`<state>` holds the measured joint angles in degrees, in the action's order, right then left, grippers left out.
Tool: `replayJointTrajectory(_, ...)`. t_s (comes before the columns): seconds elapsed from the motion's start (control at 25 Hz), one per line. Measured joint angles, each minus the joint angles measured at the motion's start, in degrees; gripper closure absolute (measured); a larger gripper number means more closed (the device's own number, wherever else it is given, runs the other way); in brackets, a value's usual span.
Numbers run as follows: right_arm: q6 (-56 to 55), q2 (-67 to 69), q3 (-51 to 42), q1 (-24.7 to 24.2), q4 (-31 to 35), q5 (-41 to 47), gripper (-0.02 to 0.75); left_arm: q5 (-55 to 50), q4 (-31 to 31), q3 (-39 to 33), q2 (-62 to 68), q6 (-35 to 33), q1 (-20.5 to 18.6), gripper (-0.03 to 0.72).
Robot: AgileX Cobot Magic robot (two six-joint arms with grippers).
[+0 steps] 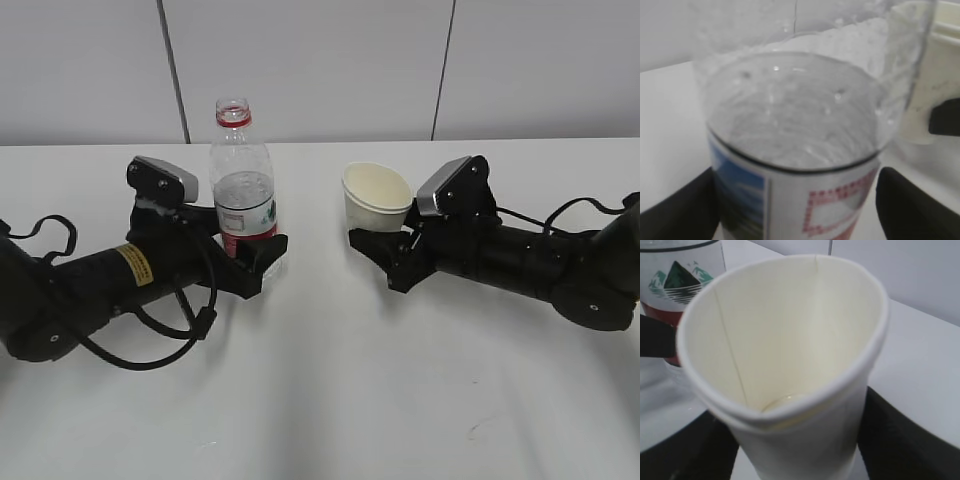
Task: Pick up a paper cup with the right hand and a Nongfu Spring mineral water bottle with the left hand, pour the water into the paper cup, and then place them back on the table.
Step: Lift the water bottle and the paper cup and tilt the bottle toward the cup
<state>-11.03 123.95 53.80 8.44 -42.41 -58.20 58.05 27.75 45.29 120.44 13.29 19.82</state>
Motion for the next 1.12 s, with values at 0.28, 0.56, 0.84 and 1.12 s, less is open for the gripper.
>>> replayJointTrajectory(0.28, 0.0, 0.0, 0.0, 0.1, -1.6, 0.0, 0.234, -2.2, -4.0, 1.0, 0.6, 0.0, 0.1, 0.128)
replayJointTrajectory(0.56, -1.5, -1.0, 0.0, 0.1, -3.1, 0.1, 0.234, -0.2, -4.2, 2.1, 3.0, 0.0, 0.1, 0.175)
replayJointTrajectory(0.84, -4.2, -3.8, 0.0, 0.1, -6.2, 2.0, 0.234, 0.6, -4.3, 2.1, 3.5, 0.0, 0.1, 0.276)
replayJointTrajectory(1.12, -5.0, -4.4, 0.0, 0.1, -7.7, 4.8, 0.234, -5.2, -4.5, 2.1, 0.8, -3.6, 0.1, 0.281)
